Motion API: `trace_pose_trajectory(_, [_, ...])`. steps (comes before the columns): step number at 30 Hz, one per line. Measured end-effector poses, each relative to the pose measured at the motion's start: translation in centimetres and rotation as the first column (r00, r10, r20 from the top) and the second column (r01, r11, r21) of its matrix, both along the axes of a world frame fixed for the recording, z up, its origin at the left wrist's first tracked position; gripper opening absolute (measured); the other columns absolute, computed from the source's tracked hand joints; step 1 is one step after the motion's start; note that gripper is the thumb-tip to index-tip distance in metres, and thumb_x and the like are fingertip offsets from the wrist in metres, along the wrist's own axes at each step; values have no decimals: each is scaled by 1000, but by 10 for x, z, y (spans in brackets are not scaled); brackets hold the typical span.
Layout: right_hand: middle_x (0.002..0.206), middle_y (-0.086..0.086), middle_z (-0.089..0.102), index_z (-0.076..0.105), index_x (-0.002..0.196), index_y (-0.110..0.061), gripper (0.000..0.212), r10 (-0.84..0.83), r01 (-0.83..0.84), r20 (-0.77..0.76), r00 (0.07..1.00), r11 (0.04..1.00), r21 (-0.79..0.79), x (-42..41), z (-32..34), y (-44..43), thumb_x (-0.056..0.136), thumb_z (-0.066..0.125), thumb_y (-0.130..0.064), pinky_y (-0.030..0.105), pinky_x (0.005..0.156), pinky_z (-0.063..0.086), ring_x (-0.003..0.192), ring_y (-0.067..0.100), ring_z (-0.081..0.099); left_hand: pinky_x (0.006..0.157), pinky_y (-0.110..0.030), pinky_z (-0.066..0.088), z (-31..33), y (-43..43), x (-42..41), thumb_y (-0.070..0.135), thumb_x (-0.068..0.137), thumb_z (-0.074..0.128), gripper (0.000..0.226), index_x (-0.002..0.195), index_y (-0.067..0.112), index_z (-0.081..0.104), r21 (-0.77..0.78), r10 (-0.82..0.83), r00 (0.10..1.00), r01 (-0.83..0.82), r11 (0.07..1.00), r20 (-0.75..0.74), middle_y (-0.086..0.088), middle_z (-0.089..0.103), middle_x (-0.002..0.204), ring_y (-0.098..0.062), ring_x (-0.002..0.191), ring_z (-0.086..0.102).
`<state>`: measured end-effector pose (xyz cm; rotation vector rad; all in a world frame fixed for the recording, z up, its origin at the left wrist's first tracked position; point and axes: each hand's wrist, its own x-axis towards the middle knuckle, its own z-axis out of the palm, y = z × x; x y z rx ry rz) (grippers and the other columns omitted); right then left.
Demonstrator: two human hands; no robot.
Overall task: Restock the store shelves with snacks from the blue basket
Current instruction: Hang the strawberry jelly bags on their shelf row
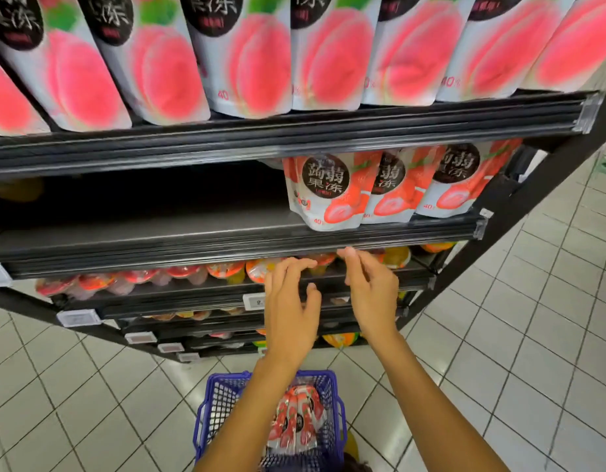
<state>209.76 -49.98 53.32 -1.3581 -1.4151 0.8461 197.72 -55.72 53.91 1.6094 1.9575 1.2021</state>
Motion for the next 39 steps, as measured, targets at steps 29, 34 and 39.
trace_pose_trajectory(29, [79,4,63,70,90,-13,15,272,78,163,948,299,-951,-115,-624,-206,95,56,-12,35,71,50,74,22,58,70,-32,41,-624,-242,-206,17,95,56,20,100,1,67,-891,250,957,19,453,147,-18,70,99,-34,94,66])
trace_pose_trajectory(34, [83,1,64,66,81,-22,17,365,58,145,920,240,-969,-130,-706,-202,95,57,-19,27,71,54,74,16,60,82,-28,46,-708,-243,-208,11,90,62,27,111,-5,65,-911,352,928,-34,410,124,-17,65,111,-32,105,62])
trace_pose_trajectory(39, [89,6,62,69,106,-3,25,415,94,193,889,247,-965,-143,-774,-201,97,53,-20,34,76,53,79,21,58,89,-38,51,-776,-243,-212,20,87,69,44,123,-3,58,-949,436,895,-50,313,96,-24,64,120,-35,109,63])
